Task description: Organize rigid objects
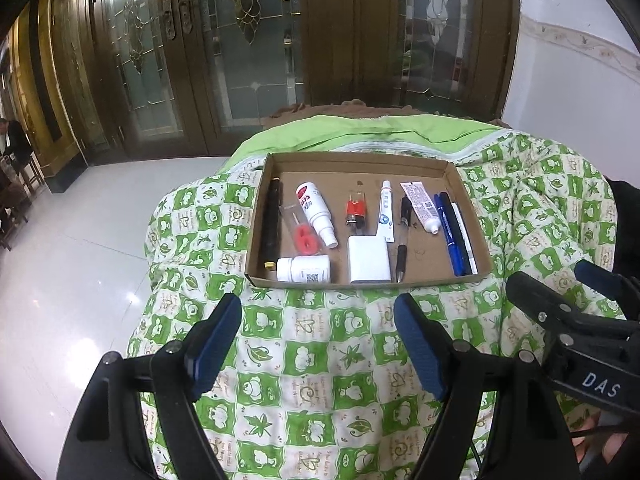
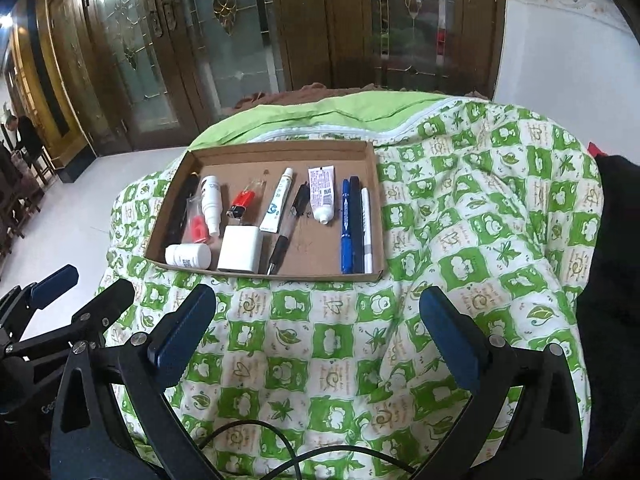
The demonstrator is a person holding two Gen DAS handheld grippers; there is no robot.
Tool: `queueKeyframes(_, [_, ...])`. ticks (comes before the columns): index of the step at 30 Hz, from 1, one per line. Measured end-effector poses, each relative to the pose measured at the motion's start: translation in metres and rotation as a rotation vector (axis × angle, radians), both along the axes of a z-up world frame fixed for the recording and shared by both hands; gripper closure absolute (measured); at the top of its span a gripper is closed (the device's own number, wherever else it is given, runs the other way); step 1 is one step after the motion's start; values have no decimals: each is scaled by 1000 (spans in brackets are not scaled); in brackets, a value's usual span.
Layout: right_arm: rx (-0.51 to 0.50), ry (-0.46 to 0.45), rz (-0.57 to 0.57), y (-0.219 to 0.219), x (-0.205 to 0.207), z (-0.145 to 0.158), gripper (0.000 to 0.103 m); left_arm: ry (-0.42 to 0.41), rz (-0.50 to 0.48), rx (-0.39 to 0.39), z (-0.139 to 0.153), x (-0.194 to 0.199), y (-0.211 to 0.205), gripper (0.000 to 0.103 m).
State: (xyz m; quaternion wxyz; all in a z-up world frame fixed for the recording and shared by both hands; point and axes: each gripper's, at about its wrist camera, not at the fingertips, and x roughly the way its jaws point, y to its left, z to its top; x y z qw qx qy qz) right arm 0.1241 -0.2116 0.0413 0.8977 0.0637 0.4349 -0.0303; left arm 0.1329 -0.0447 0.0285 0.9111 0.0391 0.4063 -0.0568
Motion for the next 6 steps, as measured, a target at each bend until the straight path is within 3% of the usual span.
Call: queueKeyframes(6, [6,-14,-9,-2,-1,5,0,-32,-15,44,8,1,-7,24])
